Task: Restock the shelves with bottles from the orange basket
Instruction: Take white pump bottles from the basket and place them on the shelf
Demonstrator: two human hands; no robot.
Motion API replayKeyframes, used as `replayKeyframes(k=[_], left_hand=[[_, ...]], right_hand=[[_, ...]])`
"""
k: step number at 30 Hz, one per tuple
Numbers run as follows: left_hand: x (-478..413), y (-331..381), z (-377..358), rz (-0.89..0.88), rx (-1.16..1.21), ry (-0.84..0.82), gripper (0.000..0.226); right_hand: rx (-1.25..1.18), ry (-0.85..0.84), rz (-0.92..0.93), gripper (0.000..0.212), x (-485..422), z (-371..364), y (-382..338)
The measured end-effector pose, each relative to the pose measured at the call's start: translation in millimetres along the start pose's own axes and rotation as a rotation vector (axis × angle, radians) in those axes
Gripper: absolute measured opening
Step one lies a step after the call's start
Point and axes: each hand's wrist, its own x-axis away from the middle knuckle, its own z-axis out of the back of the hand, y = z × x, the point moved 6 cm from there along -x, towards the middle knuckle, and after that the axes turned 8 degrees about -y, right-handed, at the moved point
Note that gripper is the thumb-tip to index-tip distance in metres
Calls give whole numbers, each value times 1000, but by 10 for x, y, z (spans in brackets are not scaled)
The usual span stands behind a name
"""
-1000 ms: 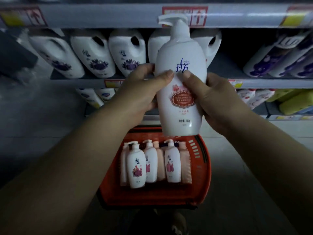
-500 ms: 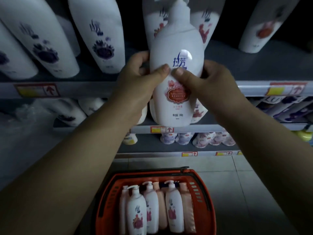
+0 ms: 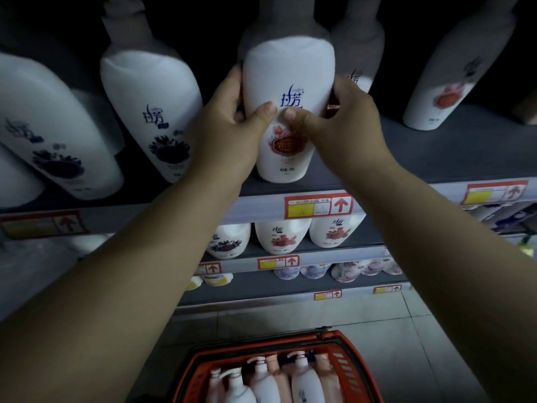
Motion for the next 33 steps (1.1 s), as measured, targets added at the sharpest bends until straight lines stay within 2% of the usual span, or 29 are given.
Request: replayKeyframes(k=[5, 13, 17, 21, 25, 30, 33], left_hand=[[-14, -186, 71, -24, -40, 18, 75], [98, -282, -26, -10, -50, -40, 82], [328, -342, -103, 40, 72, -81, 75], [732, -410, -170, 81, 197, 24, 70], [1220, -566, -280, 144, 196, 56, 67], [1954, -751, -485, 231, 255, 95, 57], [2370, -970, -532, 297, 278, 124, 63]], right_hand=[[3, 4, -1, 47, -28, -158, 149], [-103, 76, 15, 44, 136, -244, 217], [-171, 76, -4, 67, 458, -298, 263], [-235, 26, -39, 57, 872, -331, 332], [-299, -45, -97, 68, 1343, -361, 489], [-335, -106, -187, 63, 2021, -368, 810], [-339, -163, -244, 62, 2410, -449, 1027]])
